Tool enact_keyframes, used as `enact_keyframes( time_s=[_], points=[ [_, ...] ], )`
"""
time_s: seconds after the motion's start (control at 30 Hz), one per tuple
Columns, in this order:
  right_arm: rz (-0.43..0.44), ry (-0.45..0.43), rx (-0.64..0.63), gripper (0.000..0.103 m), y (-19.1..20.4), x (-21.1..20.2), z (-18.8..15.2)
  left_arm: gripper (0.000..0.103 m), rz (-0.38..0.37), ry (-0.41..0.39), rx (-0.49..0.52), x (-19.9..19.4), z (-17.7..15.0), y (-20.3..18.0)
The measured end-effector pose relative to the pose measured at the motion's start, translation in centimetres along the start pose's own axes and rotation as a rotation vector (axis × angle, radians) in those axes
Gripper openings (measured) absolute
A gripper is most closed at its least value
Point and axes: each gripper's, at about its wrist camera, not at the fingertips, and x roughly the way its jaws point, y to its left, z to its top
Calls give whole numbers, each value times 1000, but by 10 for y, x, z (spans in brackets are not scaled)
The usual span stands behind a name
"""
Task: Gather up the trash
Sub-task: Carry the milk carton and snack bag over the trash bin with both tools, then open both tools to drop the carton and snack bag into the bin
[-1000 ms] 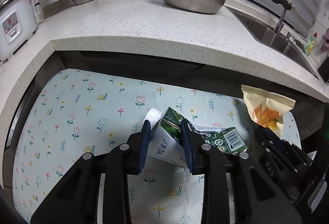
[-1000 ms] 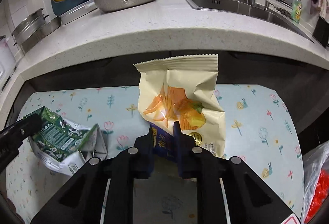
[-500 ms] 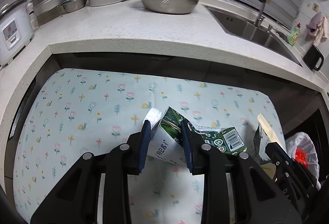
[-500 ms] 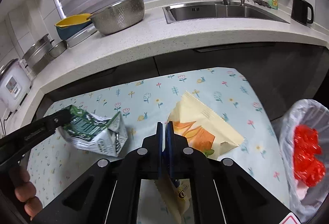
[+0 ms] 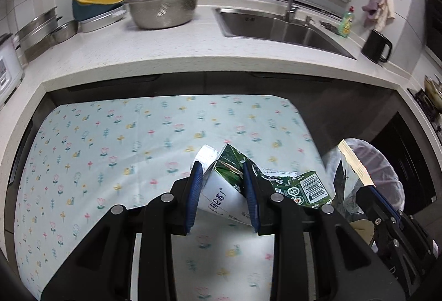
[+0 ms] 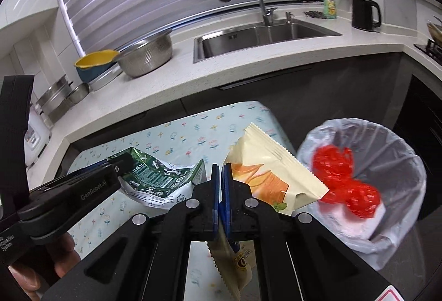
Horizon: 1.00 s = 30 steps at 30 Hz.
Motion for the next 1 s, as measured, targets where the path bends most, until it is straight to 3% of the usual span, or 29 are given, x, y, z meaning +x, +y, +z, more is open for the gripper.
enact_keyframes(
  time_s=[0.47, 0.8, 0.83, 0.9, 1.0],
  points=[
    [-127, -64, 123, 3, -123, -49, 9, 29, -134, 12, 163, -1, -5, -132],
    [-189, -77, 190, 3, -183, -53, 10, 30, -256, 133, 271, 44, -24, -214],
    [-189, -73, 197, 3, -187, -50, 10, 33, -262, 137, 271, 47, -26, -218],
    [-182, -67, 202, 3, -191, -44, 11, 55, -268, 135, 267, 51, -27, -223],
    [-176, -63, 197, 3, -193, -36, 14, 64, -260, 94, 262, 50, -26, -224]
  ],
)
